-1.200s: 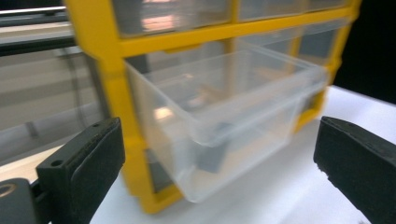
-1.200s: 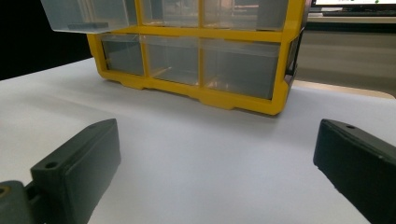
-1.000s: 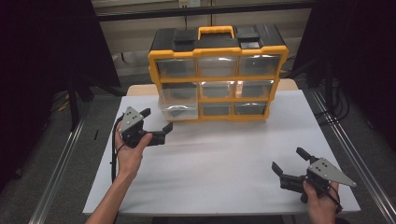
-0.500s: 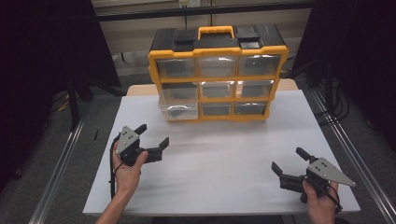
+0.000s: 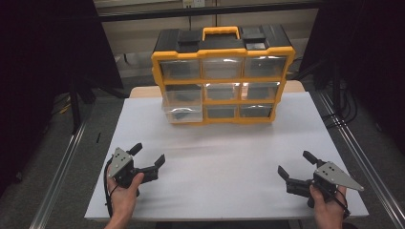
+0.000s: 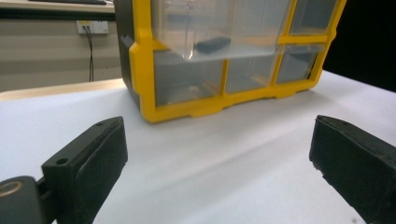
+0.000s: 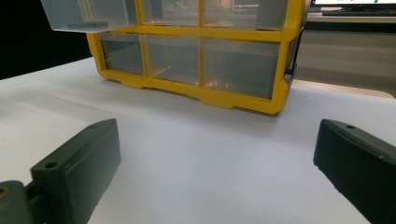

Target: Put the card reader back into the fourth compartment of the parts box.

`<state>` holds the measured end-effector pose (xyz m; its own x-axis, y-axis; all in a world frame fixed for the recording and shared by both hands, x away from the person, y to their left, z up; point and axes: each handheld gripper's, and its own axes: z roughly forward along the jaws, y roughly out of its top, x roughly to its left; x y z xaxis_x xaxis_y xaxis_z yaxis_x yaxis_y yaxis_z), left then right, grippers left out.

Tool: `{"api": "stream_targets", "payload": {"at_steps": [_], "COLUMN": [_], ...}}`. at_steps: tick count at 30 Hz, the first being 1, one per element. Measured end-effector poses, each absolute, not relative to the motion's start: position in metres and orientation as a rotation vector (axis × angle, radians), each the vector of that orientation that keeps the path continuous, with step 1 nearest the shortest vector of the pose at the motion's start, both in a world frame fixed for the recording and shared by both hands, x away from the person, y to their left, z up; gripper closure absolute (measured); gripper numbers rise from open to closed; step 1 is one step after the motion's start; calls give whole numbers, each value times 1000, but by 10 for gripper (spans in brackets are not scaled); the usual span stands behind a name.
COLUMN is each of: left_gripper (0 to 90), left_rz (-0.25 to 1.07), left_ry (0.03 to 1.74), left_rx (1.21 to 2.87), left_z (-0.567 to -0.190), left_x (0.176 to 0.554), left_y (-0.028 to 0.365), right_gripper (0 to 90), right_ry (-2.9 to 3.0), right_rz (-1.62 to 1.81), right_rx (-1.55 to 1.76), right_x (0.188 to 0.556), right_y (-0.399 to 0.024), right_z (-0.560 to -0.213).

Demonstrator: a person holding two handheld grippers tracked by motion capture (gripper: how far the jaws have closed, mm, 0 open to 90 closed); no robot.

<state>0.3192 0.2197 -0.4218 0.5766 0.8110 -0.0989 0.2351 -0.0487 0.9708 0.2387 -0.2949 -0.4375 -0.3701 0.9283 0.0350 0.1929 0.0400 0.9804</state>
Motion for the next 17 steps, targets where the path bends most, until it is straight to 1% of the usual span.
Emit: {"api": "stream_targets", "payload": {"at_steps": [6, 11, 17], "left_gripper": [43, 44, 44], "left_rz": [635, 633, 608], "left_ry": [926, 985, 983], "left_rx": [1594, 1581, 1640], "left_z": [-428, -436, -438], "left_x": [305, 302, 303], "left_y": [227, 232, 229], "right_gripper": [8, 11, 12], "right_ry": [1646, 1634, 1631], "right_rz": [1373, 1366, 1362], "right_rx": [1155, 1175, 1186], "right_x": [240, 240, 241], "right_y": [-295, -296, -297], "right_z": [-438, -438, -438]}}
